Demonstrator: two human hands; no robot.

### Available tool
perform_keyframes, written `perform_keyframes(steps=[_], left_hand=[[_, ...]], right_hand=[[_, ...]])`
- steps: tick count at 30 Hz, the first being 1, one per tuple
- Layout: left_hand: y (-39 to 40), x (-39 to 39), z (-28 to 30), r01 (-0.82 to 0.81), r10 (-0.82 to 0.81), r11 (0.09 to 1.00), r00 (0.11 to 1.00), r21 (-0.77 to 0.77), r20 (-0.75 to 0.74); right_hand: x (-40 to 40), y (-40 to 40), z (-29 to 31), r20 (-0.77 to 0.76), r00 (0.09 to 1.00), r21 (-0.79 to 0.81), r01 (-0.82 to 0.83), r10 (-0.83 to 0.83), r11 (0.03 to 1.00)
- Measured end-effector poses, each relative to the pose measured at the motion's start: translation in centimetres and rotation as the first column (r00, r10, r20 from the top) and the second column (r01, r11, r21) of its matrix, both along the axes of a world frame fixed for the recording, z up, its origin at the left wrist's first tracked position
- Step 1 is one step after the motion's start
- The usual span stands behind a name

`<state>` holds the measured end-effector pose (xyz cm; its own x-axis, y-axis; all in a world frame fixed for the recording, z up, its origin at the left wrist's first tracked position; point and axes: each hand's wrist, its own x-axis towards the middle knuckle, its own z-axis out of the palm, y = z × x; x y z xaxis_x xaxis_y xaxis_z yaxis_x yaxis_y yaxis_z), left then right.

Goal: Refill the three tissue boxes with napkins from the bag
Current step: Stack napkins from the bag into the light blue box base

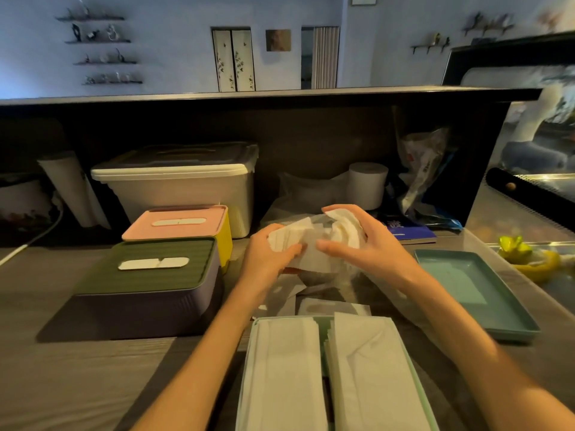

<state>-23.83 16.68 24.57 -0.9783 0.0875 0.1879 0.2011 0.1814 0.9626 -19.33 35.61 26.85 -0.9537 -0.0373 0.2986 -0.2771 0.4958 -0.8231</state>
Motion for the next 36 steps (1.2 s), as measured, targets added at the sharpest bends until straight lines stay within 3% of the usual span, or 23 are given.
perform_keyframes(steps=[5, 8, 12, 17, 21, 26, 36], left_hand=[[-1.0, 0.4, 0.1, 0.149, -0.214, 0.922, 0.965, 0.358, 0.150], [-1.0, 0.3, -0.1, 0.178, -0.290, 0.881, 0.935, 0.438, 0.203], [-1.1, -0.1, -0.8, 0.218, -0.344, 0.854, 0.918, 0.473, 0.199], [-1.5, 0.3, -0.3, 0.300, -0.402, 0.885, 0.878, 0.355, 0.261], [-1.5, 1.1, -0.2, 0.306, -0.653, 0.674, 0.672, 0.672, 0.350], [-1.5, 0.3, -1.2, 0.369, -0.780, 0.548, 0.549, 0.751, 0.300], [-2.3, -0.7, -2.0, 0.391, -0.745, 0.584, 0.607, 0.711, 0.278]], right_hand=[[-0.3, 0.9, -0.6, 0.050, 0.996, -0.001, 0.071, -0.070, 0.998], [-0.5, 1.2, -0.5, 0.148, 0.989, -0.151, -0.008, 0.031, 0.989], [-0.7, 1.2, -0.7, 0.127, 0.992, -0.228, 0.001, 0.029, 0.974], [-1.1, 1.6, -0.5, 0.072, 0.997, -0.147, 0.041, -0.031, 0.988], [-1.6, 1.9, 0.2, 0.046, 0.998, -0.028, -0.035, 0.036, 0.999], [-2.4, 1.6, 0.4, -0.035, 0.999, 0.090, -0.006, 0.009, 0.996], [-2.8, 1.5, 2.3, -0.160, 0.980, 0.220, -0.085, 0.122, 0.972]])
